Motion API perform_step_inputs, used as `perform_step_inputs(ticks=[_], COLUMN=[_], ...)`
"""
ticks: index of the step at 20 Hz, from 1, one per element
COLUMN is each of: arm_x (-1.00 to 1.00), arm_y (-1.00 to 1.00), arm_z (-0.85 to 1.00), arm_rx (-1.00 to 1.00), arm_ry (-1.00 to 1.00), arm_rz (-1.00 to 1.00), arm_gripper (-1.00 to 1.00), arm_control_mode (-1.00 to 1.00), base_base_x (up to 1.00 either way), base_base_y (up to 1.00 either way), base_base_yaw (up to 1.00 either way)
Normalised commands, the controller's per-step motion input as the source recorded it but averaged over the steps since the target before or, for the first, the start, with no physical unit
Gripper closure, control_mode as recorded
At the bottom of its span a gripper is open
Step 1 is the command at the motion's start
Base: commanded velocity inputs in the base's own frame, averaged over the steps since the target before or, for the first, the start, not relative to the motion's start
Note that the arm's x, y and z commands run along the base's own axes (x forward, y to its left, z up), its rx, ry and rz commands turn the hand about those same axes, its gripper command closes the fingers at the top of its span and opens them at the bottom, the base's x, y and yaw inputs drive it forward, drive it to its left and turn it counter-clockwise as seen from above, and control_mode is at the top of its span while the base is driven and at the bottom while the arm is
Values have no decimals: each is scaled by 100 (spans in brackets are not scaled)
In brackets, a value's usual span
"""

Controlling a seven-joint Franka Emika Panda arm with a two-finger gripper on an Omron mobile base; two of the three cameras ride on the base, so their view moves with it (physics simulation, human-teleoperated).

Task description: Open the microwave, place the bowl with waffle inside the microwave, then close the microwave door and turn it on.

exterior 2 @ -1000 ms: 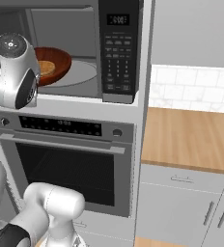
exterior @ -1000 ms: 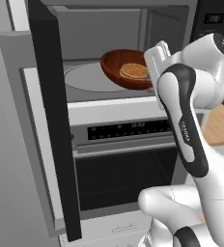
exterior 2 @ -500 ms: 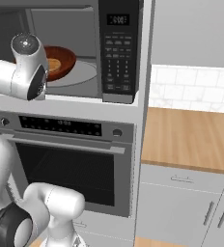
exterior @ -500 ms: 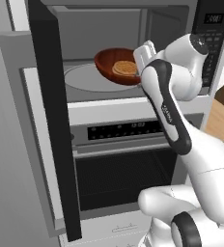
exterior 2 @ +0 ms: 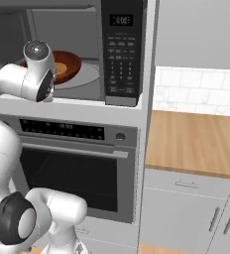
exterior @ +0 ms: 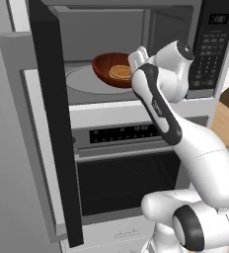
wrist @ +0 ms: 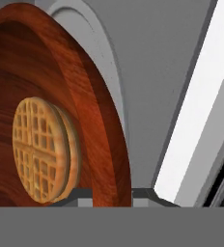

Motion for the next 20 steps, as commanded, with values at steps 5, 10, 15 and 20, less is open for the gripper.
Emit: perform_step_inputs(ticks=[5,10,15,20], arm_x=[61,67,63,50], arm_y=[15,10,11,7], arm_z=[-3,-2,-11,-30], arm_rx=[0,0,0,0], arm_ry=[2,1,0,0], arm_rz=[0,0,0,0], arm_gripper=[100,100,100,100], arm_control_mode=[-100,-100,-100,-100], base_base_x=[0,0,0,0], base_base_y=[0,0,0,0], base_base_yaw=[0,0,0,0])
